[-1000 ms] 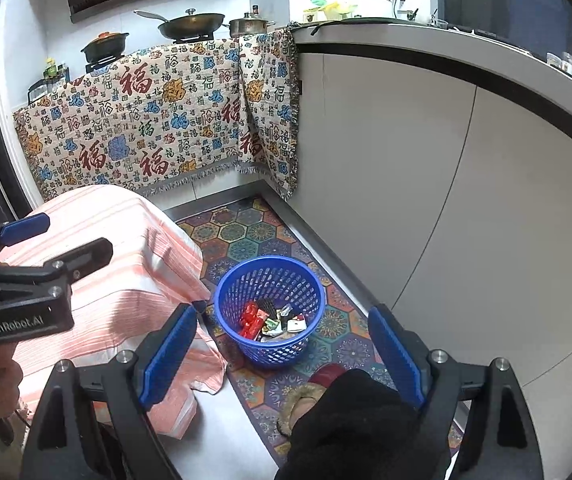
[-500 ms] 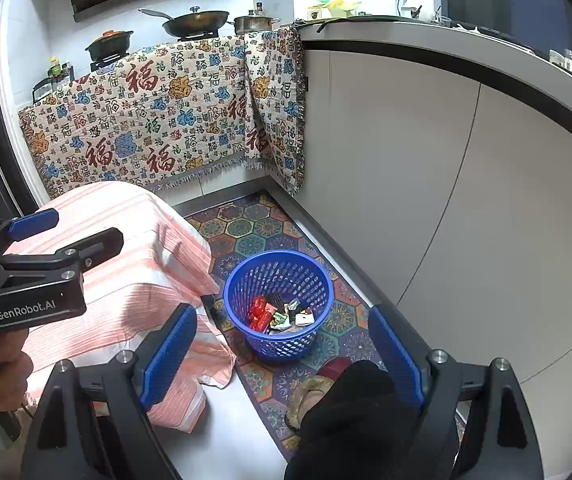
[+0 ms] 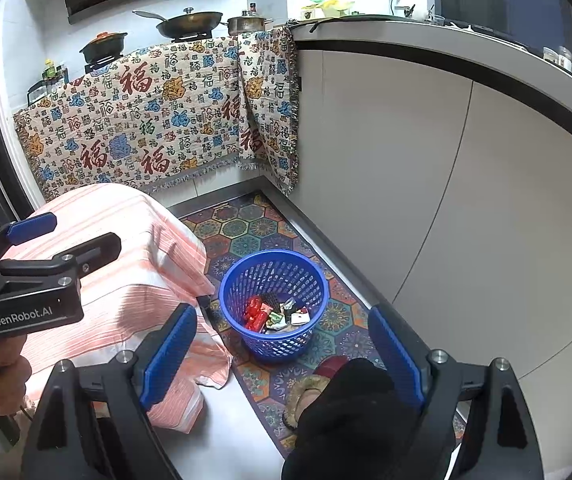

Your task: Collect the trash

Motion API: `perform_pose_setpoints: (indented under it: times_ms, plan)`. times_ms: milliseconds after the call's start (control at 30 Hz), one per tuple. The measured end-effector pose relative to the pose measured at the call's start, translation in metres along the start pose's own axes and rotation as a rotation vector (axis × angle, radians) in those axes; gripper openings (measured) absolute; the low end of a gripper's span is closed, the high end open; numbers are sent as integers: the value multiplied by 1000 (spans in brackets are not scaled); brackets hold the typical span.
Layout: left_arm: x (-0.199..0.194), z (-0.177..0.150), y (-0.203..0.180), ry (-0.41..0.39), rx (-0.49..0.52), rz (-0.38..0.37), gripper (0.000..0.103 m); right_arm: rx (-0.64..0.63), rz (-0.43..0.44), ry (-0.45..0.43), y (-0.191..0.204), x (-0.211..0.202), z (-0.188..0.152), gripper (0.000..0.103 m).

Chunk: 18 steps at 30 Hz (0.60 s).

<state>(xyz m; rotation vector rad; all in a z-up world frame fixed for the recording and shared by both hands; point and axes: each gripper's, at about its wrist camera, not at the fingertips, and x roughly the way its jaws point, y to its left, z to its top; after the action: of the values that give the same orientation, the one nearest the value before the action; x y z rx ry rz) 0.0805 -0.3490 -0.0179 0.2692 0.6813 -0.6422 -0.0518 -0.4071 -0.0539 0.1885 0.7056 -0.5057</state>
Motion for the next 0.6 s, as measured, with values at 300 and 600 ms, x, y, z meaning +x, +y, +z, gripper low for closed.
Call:
perform_pose_setpoints:
  times_ms: [300, 600]
  plan:
    - [1, -1, 1, 6, 1, -6, 103, 1, 0, 0, 0, -1, 0, 89]
    - [3, -2, 2, 12, 2, -12, 103, 2, 0, 1, -1, -1, 0, 89]
